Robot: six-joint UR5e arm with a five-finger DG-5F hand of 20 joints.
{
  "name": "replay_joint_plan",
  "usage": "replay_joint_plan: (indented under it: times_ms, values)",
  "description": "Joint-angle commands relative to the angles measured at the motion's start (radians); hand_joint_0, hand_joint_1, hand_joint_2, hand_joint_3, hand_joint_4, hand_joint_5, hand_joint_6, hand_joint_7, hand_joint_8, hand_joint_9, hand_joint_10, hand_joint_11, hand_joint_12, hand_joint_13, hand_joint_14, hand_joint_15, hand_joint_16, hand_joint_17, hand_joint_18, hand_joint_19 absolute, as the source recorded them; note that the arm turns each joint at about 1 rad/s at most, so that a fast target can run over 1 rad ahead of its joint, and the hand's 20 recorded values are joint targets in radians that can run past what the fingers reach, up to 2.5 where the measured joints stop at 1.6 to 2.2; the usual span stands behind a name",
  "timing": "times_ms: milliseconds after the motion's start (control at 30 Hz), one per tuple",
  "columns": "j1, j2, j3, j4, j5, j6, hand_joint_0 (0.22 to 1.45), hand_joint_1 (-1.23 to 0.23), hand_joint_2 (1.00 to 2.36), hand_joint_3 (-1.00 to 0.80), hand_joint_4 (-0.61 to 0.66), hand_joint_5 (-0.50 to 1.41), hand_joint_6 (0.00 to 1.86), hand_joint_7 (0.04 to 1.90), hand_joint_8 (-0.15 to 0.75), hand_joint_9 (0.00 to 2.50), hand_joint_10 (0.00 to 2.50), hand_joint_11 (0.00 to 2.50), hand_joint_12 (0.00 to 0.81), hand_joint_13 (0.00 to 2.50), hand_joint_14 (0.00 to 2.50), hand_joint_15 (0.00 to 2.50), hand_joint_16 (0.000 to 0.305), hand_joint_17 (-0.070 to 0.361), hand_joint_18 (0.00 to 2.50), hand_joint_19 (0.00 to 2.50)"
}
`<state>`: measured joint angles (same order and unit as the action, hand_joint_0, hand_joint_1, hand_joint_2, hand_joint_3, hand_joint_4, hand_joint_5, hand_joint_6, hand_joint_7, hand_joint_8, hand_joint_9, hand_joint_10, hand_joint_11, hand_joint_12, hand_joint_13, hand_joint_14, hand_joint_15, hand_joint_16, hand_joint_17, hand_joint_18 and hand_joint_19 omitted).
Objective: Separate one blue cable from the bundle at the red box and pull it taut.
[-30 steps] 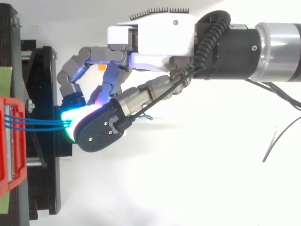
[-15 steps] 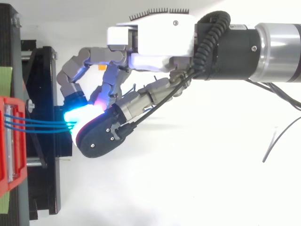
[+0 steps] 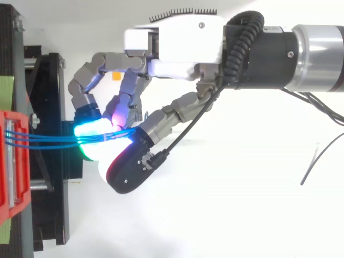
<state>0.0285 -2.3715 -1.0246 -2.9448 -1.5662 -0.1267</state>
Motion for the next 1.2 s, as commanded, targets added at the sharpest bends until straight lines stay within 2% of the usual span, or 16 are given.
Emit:
replay_joint_plan:
  times_ms: [0,67,133,200,267,367,567,633,700,867,1167]
  values:
    - [-0.002,0.000,-0.002,0.000,0.000,-0.002,0.48,-0.70,1.00,-0.50,0.07,-0.14,0.87,1.09,0.332,1.30,0.02,1.28,0.415,0.96,0.02,0.70,0.055,0.123,0.96,0.81]
    - [-0.002,0.000,-0.002,0.000,0.000,-0.008,0.49,-0.62,1.00,-0.50,0.07,-0.14,0.86,1.09,0.327,1.30,0.02,1.28,0.413,0.95,0.03,0.70,0.054,0.122,0.96,0.82]
    - [-0.004,0.000,-0.002,0.000,0.000,-0.016,0.55,-0.50,1.00,-0.50,0.05,-0.14,0.85,1.12,0.297,1.29,0.03,1.29,0.392,0.95,0.02,0.71,0.050,0.113,0.92,0.84]
    - [-0.004,0.000,-0.002,0.000,0.000,-0.016,0.60,-0.50,1.00,-0.50,0.03,-0.14,0.85,1.15,0.289,1.30,0.03,1.29,0.386,0.94,0.03,0.71,0.048,0.108,0.91,0.86]
    - [-0.002,0.000,-0.002,0.000,0.000,-0.016,0.63,-0.54,1.00,-0.50,0.03,-0.14,0.85,1.14,0.293,1.29,0.03,1.30,0.388,0.94,0.03,0.71,0.048,0.109,0.91,0.86]
    - [-0.002,0.000,-0.002,0.000,0.000,-0.016,0.62,-0.67,1.01,-0.34,0.03,-0.14,0.85,1.19,0.292,1.28,0.03,1.30,0.395,0.94,0.03,0.71,0.049,0.109,0.91,0.86]
    - [-0.002,0.000,-0.003,0.003,0.000,-0.016,0.65,-0.85,1.02,-0.22,0.00,-0.15,0.87,1.27,0.302,1.25,0.03,1.31,0.390,0.92,0.03,0.70,0.049,0.110,0.90,0.84]
    - [-0.002,0.000,-0.002,0.003,0.000,-0.016,0.73,-0.90,1.02,-0.24,-0.07,-0.16,0.88,1.41,0.299,1.23,0.03,1.31,0.377,0.91,0.03,0.70,0.049,0.109,0.90,0.82]
    - [-0.002,0.000,-0.003,0.003,0.000,-0.016,0.80,-0.90,1.01,-0.30,-0.06,-0.17,0.90,1.58,0.299,1.21,0.03,1.29,0.372,0.88,0.03,0.70,0.048,0.108,0.87,0.81]
    - [-0.002,0.000,-0.003,0.003,0.000,-0.017,0.86,-0.87,1.00,-0.49,-0.13,-0.19,0.91,1.55,0.281,1.19,0.03,1.28,0.361,0.86,0.03,0.68,0.047,0.106,0.81,0.81]
    - [-0.004,0.000,-0.003,-0.002,0.000,-0.016,0.82,-0.85,1.00,-0.50,-0.18,-0.18,0.93,1.52,0.272,1.22,0.03,1.31,0.355,0.89,0.03,0.68,0.046,0.105,0.86,0.76]
